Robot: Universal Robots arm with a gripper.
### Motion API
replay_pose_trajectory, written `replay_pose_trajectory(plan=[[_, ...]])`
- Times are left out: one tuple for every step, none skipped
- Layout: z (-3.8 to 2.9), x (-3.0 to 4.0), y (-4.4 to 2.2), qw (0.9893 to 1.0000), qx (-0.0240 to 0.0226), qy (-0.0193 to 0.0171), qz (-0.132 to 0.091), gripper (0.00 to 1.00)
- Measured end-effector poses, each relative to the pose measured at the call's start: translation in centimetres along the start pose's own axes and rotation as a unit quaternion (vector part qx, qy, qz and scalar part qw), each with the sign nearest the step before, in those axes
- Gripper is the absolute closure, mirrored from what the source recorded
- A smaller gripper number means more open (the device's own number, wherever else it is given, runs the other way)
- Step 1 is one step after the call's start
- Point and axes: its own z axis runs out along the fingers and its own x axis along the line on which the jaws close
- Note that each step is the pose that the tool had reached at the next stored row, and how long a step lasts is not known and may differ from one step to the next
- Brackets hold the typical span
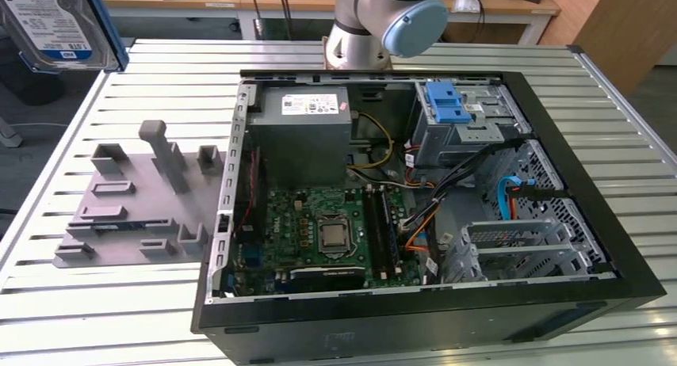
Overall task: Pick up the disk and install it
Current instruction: 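Pick up the disk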
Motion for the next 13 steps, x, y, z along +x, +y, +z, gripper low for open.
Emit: replay_pose_trajectory(plan=[[0.0,0.0,0.0,1.0,0.0,0.0,0.0,0.64],[-0.01,0.03,0.0,1.0,-0.0001,0.0,0.0,0.64],[-0.01,0.11,0.01,1.0,-0.0001,0.0001,0.0,0.64],[-0.01,0.22,0.0,1.0,0.0,0.0,0.0,0.64],[-0.01,0.33,0.0,1.0,0.0,0.0,0.0,0.64],[0.0,0.43,0.0,1.0,0.0,-0.0001,0.0,0.64],[0.0,0.53,0.0,1.0,0.0,-0.0001,0.0,0.64],[0.0,0.59,0.0,1.0,0.0,-0.0001,0.0,0.64],[0.0,0.61,-0.02,1.0,0.0,-0.0001,0.0,0.64],[-0.01,0.61,-0.11,1.0,0.0,-0.0001,0.0,0.64],[-0.01,0.62,-0.22,1.0,0.0,-0.0001,0.0,0.64],[-0.01,0.62,-0.36,1.0,0.0,-0.0001,0.0,0.64],[-0.01,0.62,-0.49,1.0,0.0,-0.0001,0.0,0.64]])
